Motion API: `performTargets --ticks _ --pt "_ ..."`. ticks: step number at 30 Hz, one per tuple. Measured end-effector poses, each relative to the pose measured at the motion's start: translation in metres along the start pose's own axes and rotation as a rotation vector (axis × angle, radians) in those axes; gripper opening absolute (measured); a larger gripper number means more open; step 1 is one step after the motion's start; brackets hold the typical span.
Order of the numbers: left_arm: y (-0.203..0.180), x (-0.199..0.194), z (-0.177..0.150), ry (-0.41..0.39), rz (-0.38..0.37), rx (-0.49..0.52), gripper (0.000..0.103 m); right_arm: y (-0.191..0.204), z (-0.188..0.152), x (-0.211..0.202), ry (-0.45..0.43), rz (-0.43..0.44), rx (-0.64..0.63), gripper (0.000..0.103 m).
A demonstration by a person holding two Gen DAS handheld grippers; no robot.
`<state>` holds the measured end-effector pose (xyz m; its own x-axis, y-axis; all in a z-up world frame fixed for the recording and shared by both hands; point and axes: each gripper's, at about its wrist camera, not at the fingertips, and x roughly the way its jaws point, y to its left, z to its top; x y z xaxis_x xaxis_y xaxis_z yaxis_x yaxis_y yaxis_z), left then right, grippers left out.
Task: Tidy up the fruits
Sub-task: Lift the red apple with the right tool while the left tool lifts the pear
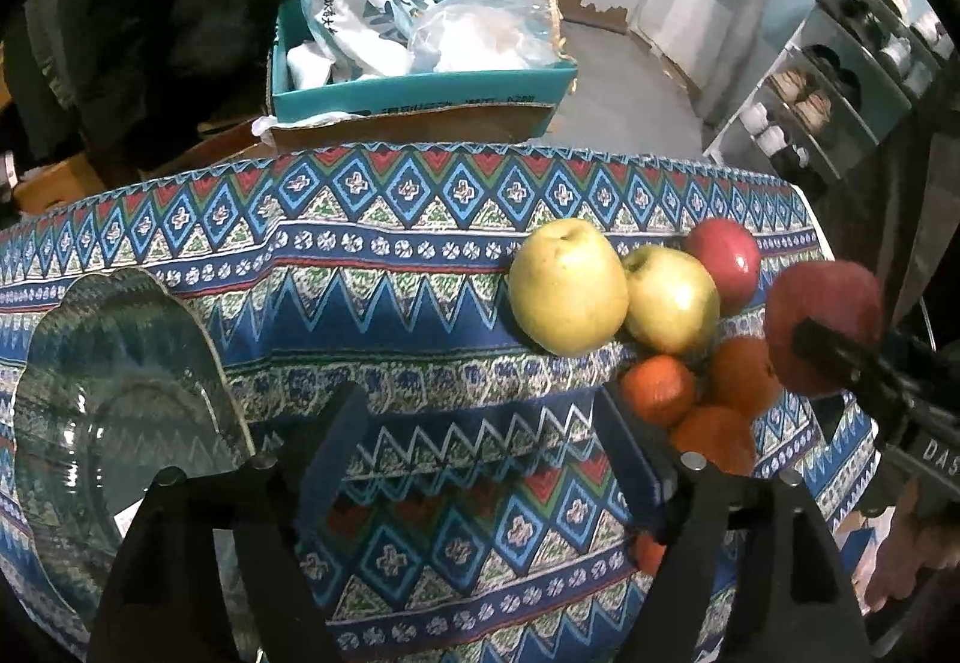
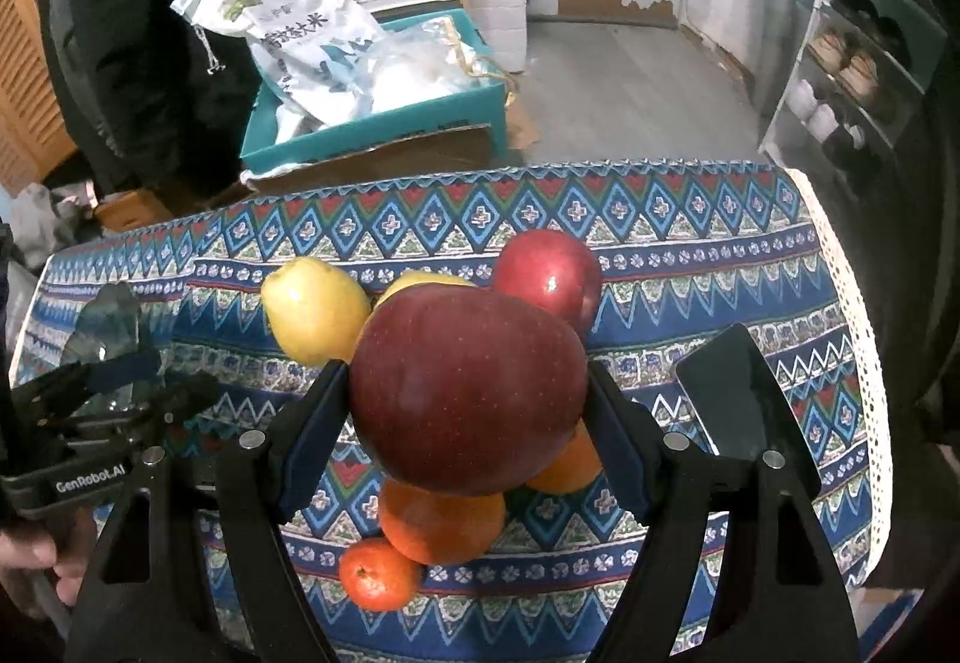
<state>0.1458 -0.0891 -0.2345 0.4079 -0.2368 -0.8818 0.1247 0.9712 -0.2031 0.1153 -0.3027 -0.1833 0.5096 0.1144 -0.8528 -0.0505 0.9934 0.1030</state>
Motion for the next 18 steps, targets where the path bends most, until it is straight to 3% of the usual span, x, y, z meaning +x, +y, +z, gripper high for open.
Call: performTargets --ticks 6,18 --pt "-0.007 0.013 0.015 -0.014 -0.023 -0.017 0.086 -0.008 0.001 0.004 0.000 0.000 0.009 0.077" --pt "-0.008 0.059 0.040 0.046 -0.091 -0.184 0.086 -0.027 0.003 0.014 0.003 -0.010 0.023 0.077"
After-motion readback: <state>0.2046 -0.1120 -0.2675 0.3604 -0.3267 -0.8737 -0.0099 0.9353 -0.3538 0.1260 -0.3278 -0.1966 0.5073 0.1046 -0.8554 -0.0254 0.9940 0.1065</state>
